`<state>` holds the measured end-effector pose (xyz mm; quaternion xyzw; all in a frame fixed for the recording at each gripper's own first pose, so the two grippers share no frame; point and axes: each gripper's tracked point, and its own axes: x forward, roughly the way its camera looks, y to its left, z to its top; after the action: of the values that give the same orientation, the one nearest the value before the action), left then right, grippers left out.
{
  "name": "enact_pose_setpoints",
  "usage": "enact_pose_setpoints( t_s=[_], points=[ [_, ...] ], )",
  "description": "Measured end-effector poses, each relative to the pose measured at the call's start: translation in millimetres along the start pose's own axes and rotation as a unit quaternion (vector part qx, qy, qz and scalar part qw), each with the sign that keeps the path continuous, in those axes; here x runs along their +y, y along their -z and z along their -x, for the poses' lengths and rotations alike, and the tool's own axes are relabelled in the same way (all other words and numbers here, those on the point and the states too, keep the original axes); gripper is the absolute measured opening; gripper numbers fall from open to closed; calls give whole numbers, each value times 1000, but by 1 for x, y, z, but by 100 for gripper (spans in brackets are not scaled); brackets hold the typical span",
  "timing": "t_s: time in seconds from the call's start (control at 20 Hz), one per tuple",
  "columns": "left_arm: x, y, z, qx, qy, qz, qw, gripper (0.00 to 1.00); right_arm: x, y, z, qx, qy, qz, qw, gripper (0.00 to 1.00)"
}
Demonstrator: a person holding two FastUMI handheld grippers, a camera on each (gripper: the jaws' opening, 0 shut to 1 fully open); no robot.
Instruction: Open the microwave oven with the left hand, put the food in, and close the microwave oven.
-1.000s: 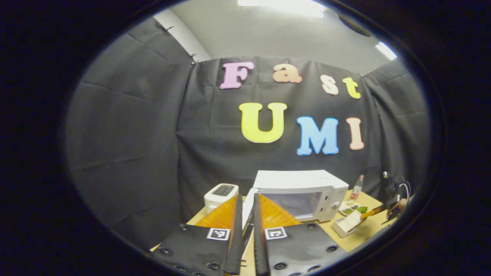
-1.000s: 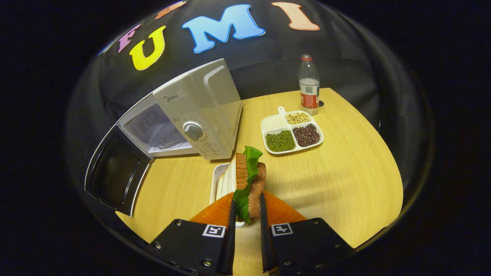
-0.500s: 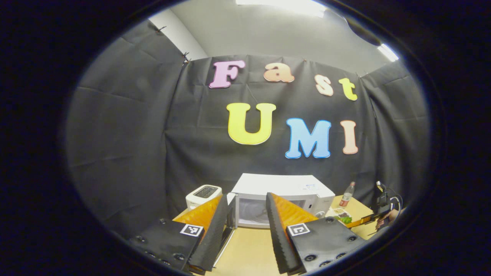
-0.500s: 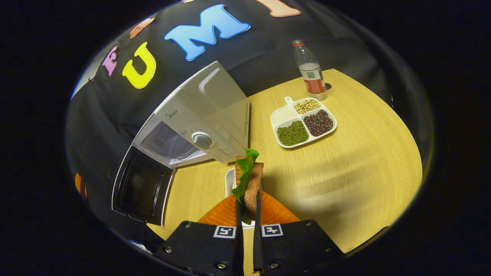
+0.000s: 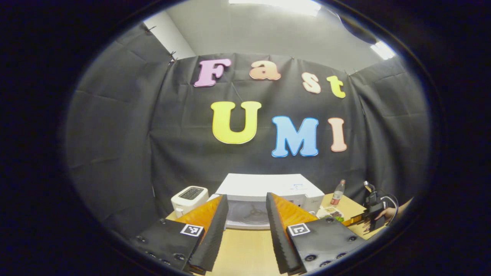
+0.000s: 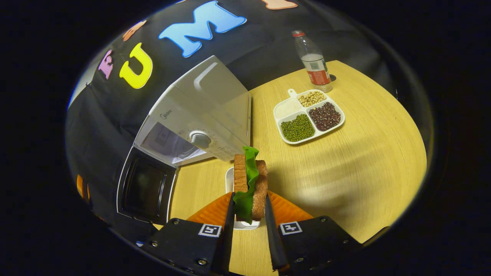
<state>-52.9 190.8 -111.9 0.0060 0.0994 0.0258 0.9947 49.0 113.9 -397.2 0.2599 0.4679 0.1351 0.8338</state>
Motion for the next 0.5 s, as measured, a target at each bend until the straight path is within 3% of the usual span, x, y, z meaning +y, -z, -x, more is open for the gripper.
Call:
enact_pose_setpoints(
  t_s=[0.2,0.3,0.35,0.4,0.45,0.5],
  points=[
    [8,-6,-19,-6,40,2,999,65,-1,9,-8,21,4,-44,999,46],
    [17,-5,-30,-5,50,3,999,65,0,12,-16,19,9,-29,999,60],
    [22,-2,-35,-2,53,4,999,65,2,10,-17,13,8,-23,1000,60],
    [28,-2,-40,-2,54,5,999,66,5,12,-17,13,11,-23,1000,42],
    [30,-3,-45,-4,59,8,998,66,6,12,-18,11,15,-24,1000,39],
    [31,-5,-48,-6,63,11,998,65,8,13,-16,10,18,-17,1000,28]
  ],
)
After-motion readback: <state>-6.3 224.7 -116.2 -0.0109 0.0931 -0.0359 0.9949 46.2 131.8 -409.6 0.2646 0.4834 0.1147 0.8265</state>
